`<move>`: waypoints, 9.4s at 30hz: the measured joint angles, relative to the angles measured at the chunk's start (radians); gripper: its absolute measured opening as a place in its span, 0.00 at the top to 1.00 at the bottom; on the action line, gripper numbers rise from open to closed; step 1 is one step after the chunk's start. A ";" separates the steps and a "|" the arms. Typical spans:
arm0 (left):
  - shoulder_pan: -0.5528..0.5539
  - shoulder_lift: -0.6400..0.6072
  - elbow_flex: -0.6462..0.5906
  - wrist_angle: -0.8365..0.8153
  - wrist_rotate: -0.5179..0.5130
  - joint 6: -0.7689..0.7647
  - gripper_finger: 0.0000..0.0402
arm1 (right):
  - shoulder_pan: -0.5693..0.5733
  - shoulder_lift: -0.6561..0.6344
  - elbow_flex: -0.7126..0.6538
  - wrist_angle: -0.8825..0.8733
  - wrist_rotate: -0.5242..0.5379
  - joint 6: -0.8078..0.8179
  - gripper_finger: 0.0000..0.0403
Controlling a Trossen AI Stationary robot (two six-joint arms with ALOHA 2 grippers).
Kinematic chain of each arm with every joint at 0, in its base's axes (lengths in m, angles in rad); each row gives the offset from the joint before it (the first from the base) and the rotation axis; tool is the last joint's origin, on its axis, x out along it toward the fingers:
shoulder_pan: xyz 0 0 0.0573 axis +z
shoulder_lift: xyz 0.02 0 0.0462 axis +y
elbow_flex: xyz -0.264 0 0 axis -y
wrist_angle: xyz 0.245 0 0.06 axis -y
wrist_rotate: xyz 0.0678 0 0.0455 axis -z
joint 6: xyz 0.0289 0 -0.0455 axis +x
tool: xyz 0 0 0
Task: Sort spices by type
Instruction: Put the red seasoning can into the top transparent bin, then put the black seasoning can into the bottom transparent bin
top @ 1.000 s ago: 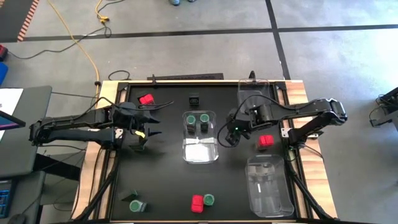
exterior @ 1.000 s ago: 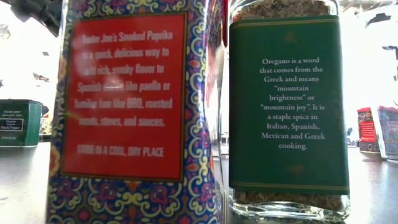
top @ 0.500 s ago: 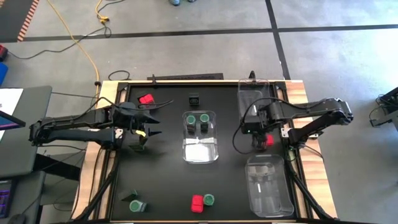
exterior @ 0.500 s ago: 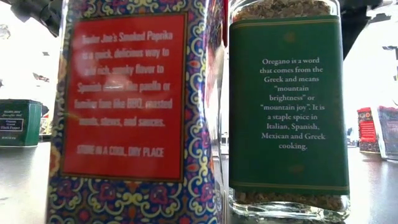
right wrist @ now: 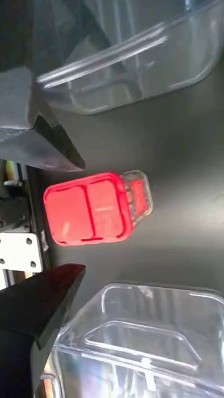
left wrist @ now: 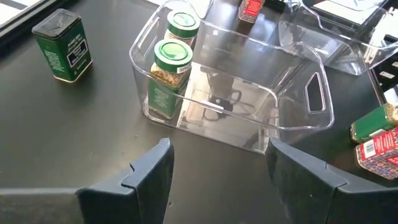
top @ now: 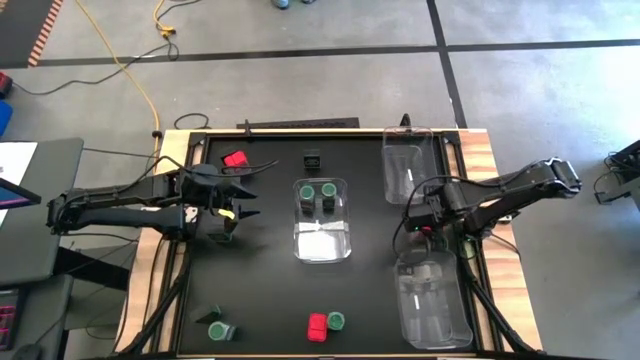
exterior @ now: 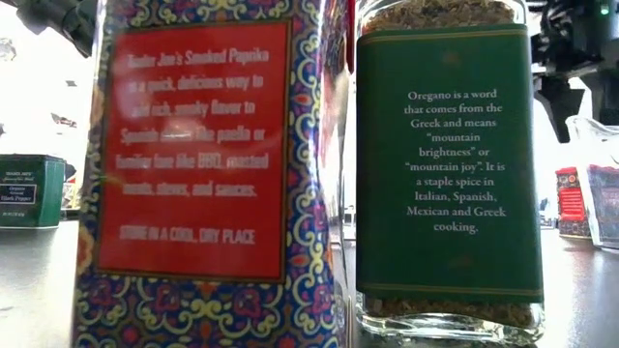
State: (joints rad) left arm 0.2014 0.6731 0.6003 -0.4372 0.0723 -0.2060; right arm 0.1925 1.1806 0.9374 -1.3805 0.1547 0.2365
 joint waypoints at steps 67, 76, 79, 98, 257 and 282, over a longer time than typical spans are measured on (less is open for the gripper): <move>0.000 0.000 0.000 0.000 0.000 0.027 0.39 | -0.095 0.003 0.002 0.102 -0.050 -0.044 0.07; 0.000 0.000 0.000 0.000 -0.002 0.040 0.39 | -0.103 0.003 -0.118 0.108 -0.048 -0.072 0.08; 0.000 0.000 0.000 0.000 -0.002 0.040 0.39 | -0.103 0.003 -0.143 0.117 -0.047 -0.061 0.08; 0.000 0.000 0.000 0.000 -0.014 0.037 0.39 | -0.101 0.003 -0.180 0.166 -0.045 -0.050 0.29; 0.000 0.000 0.000 0.025 -0.097 -0.032 0.39 | -0.662 -0.005 0.269 0.596 0.006 0.170 0.21; 0.000 0.201 0.290 -0.498 -0.126 0.115 0.39 | 0.211 0.120 0.197 0.502 0.486 0.961 0.21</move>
State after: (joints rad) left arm 0.2012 0.8743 0.8902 -0.9348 -0.0532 -0.0913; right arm 0.4040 1.3003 1.1342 -0.8781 0.6409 1.1977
